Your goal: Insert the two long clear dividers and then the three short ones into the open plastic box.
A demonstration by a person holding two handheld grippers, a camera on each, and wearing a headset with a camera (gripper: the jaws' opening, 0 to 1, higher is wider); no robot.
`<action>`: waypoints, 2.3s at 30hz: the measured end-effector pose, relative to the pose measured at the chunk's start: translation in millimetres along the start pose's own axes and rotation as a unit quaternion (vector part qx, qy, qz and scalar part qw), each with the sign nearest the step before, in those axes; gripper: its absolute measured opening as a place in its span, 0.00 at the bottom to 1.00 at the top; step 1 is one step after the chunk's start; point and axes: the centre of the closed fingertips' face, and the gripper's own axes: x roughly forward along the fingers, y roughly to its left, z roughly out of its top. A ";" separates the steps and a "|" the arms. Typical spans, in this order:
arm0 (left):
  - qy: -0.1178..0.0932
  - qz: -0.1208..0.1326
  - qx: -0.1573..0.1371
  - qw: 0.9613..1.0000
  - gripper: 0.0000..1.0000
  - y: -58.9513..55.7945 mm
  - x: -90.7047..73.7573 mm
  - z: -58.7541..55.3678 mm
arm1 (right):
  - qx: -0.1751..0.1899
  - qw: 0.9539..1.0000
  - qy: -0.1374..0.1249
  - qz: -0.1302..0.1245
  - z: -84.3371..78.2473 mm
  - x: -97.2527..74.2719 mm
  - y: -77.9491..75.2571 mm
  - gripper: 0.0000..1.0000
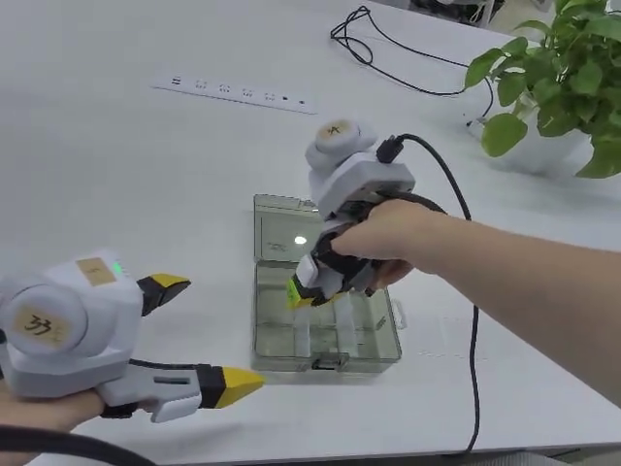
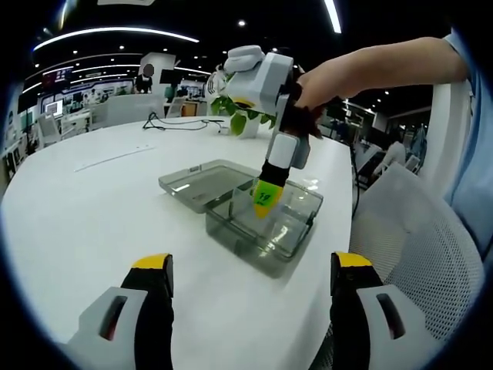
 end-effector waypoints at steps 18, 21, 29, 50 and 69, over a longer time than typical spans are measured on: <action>0.007 -0.004 0.005 1.000 0.86 -5.2 1.6 1.2 | 0.000 0.991 -0.103 0.082 19.5 -8.6 23.4 0.77; 0.006 -0.002 0.005 1.000 0.86 -5.1 0.4 2.6 | -0.002 0.990 -0.111 0.088 20.3 -10.1 28.6 0.83; 0.004 0.006 -0.003 1.000 0.86 -2.9 -4.8 2.3 | -0.068 0.980 -0.156 0.106 25.1 -16.6 45.9 0.90; -0.007 0.024 -0.008 1.000 0.86 -3.0 -15.7 15.0 | -0.155 0.933 -0.296 0.134 18.3 -48.0 15.3 1.00; -0.007 0.031 -0.002 1.000 0.86 -5.5 -13.6 31.6 | -0.169 0.885 -0.402 0.164 -14.6 -90.6 -17.1 1.00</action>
